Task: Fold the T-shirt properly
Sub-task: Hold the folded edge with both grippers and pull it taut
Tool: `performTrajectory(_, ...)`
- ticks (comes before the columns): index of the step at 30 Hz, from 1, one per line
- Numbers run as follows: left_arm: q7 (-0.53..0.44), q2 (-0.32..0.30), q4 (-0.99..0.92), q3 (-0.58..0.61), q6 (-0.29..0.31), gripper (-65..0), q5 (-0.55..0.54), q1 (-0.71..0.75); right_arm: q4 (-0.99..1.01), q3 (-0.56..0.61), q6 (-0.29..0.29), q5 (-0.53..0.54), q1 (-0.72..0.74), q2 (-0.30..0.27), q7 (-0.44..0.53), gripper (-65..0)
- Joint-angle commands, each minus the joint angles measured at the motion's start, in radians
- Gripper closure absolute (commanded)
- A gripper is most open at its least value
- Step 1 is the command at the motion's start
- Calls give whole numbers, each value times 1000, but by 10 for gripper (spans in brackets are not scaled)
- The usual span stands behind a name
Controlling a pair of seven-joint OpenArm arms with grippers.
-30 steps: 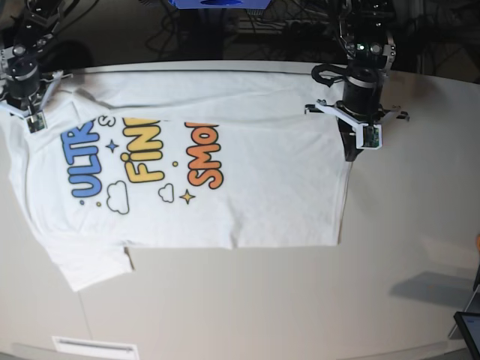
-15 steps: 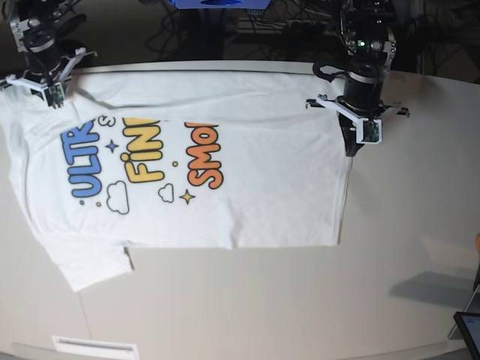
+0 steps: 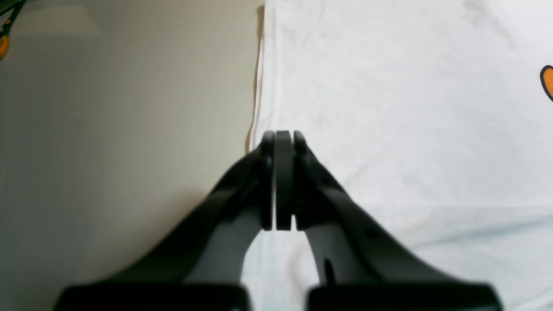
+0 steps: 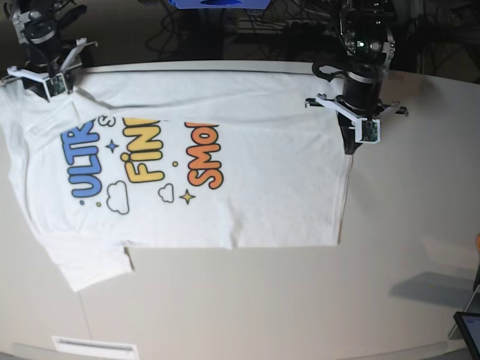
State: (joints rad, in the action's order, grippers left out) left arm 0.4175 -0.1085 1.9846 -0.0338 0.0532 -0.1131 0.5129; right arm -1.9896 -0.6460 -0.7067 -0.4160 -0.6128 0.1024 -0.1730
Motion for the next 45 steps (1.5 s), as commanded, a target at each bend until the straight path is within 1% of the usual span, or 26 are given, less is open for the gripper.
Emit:
performTrajectory(1, -25, -6, 15, -4, -5, 0, -1, -1, -20, 18, 9, 9, -9, -5, 20, -289)
performTrajectory(5, -25, -6, 15, -4, -5, 0, -1, -1, -20, 81, 9, 7, -42, -5, 17, -325)
performTrajectory(9, -25, -6, 15, -4, -5, 0, -1, 0, -20, 117, 9, 4, -54, -3, 13, -331)
performTrajectory(13, -25, -6, 15, -51, -5, 0, -1, 2, -20, 117, 9, 4, -49, -5, -27, -328)
performTrajectory(21, -24, -6, 15, -137, -2, 0, -1, 25, -15, 116, 9, 4, -20, -8, -30, -328)
performTrajectory(30, -24, -4, 15, -142, -2, 0, -1, 28, -12, 113, 9, 4, -6, -10, -33, -328)
performTrajectory(34, -24, -4, 15, -142, -2, 0, -1, 28, -12, 117, 9, 6, 11, -13, -87, -326)
performTrajectory(36, -24, -4, 15, -142, -2, 0, -1, 28, -10, 113, 9, 6, 20, -13, -96, -326)
performTrajectory(39, -24, -4, 15, -142, -2, 0, -1, 28, -3, 117, 9, 6, 21, -28, -96, -326)
performTrajectory(45, -24, -4, 15, -142, -2, 0, -1, 28, 3, 113, 9, 7, 21, -31, -96, -325)
